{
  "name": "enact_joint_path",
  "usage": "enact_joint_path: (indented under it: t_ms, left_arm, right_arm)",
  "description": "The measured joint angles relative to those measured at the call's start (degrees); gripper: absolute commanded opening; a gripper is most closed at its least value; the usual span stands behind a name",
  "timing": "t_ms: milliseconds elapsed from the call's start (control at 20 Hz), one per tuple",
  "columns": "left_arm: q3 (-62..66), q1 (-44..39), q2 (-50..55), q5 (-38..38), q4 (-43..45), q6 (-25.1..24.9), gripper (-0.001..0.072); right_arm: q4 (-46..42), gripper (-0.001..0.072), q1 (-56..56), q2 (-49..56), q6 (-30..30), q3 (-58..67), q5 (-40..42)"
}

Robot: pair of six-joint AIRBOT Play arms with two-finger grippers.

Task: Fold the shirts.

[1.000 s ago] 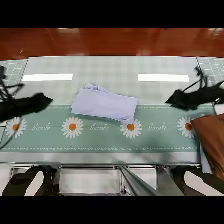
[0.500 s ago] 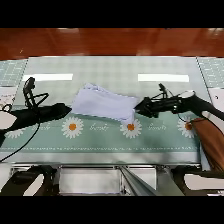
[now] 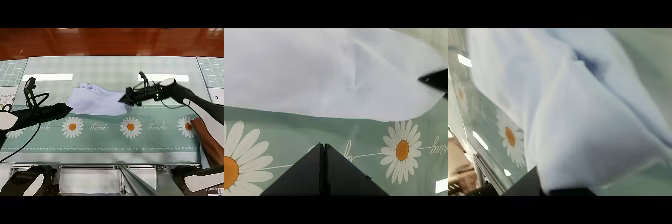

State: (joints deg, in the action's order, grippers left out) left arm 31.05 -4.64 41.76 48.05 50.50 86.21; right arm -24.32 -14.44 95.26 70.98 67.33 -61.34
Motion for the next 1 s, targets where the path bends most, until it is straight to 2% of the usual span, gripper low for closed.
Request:
enact_joint_path:
  t_ms: [300, 500, 800, 1000]
  left_arm:
    - [0.00, -0.02, 0.00, -0.09, -0.02, 0.07, 0.0022]
    - [0.00, 0.00, 0.00, -0.09, -0.07, 0.07, 0.0022]
    - [2.32, 0.74, 0.00, 0.13, -0.42, -1.81, 0.0022]
    - [6.12, 2.45, 0.00, 0.11, -0.42, -3.30, 0.0023]
  right_arm:
    - [-19.58, 0.0023, -2.27, 0.28, 11.63, 28.72, -9.77]
    - [-30.08, 0.0023, 1.68, -0.68, 17.57, 45.05, -19.02]
    - [-36.54, 0.0023, 17.97, -8.57, 21.75, 51.23, -28.09]
    - [-35.34, 0.0023, 32.70, -13.86, 24.04, 51.98, -32.02]
